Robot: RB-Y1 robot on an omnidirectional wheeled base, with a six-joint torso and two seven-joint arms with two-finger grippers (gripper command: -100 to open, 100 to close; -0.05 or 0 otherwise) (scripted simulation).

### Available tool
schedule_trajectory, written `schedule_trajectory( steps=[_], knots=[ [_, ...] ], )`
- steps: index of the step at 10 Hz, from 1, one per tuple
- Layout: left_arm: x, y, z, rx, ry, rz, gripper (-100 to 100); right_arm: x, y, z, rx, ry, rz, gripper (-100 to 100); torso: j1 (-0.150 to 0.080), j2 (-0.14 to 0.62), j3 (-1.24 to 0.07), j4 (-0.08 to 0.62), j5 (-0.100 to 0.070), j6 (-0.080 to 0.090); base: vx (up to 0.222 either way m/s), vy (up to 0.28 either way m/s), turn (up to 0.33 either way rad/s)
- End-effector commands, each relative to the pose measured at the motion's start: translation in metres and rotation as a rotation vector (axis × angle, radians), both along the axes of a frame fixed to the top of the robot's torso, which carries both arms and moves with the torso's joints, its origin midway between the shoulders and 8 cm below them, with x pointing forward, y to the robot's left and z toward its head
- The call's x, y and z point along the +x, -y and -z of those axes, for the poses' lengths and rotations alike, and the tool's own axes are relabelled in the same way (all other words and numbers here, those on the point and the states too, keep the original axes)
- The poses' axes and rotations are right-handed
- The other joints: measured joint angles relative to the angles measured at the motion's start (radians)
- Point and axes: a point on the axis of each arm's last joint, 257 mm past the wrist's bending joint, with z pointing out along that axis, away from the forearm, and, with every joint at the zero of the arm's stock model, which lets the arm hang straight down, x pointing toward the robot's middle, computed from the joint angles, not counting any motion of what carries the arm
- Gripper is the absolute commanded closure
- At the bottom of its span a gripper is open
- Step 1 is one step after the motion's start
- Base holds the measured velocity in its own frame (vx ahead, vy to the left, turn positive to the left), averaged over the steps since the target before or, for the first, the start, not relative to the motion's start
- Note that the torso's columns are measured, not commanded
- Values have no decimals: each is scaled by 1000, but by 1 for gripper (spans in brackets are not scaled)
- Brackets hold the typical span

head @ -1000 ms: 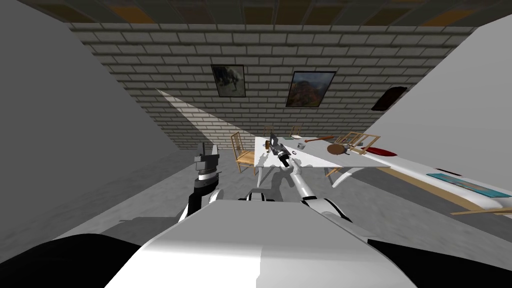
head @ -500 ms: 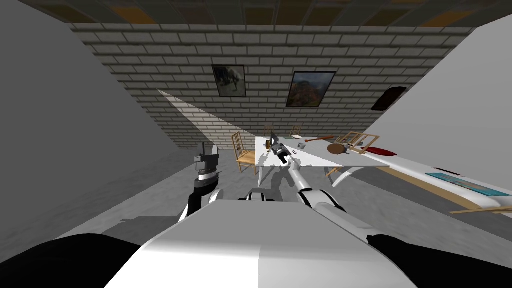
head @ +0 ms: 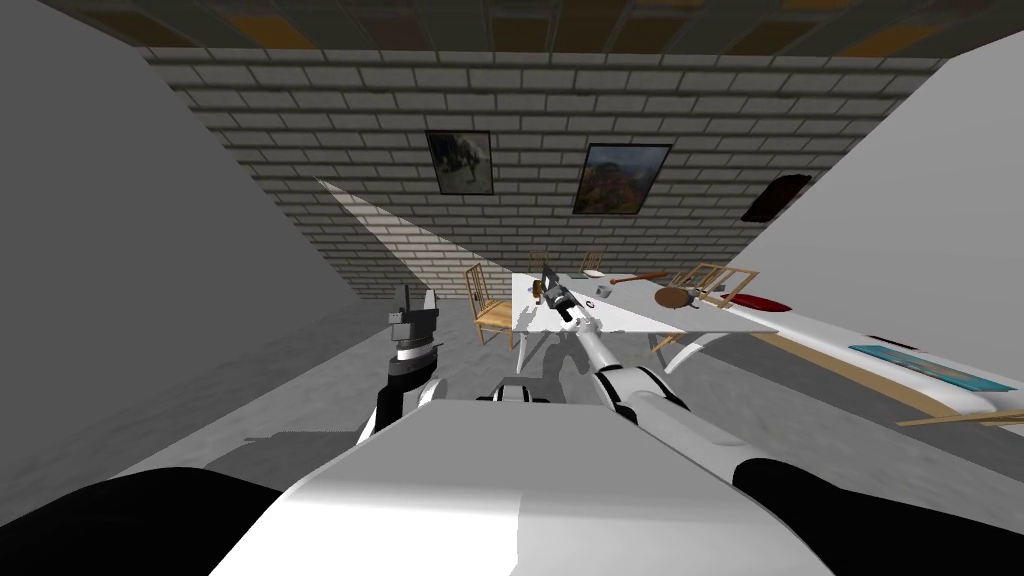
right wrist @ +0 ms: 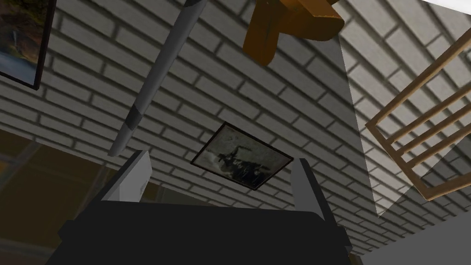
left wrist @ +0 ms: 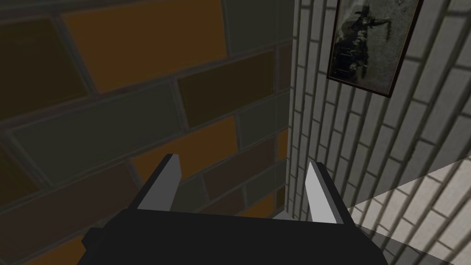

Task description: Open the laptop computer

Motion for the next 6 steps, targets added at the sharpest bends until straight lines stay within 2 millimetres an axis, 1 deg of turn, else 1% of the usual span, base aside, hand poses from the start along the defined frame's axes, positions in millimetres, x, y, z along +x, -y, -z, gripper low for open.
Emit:
schedule_trajectory(
  steps=[1,2,3,4,5,6],
  knots=[
    [0,0,0,0,0,0,0,15,16,0,-139,-12,49,-100,1,0,0,0,0,0,-17,30,-2],
    [0,0,0,0,0,0,0,15,17,4,-140,-20,52,-100,1,1,0,0,0,0,-10,23,-2],
    [0,0,0,0,0,0,0,21,26,2,-199,-26,75,-100,0,0,0,0,0,0,-14,24,0],
    [0,0,0,0,0,0,0,21,26,2,-199,-26,75,-100,0,0,0,0,0,0,-9,16,-3],
    [0,0,0,0,0,0,0,27,35,-4,-254,-25,95,-100,0,0,0,0,0,0,-9,17,-2],
    [0,0,0,0,0,0,0,27,36,0,-254,-31,97,-100,0,0,0,0,0,0,-8,13,0]
  ],
)
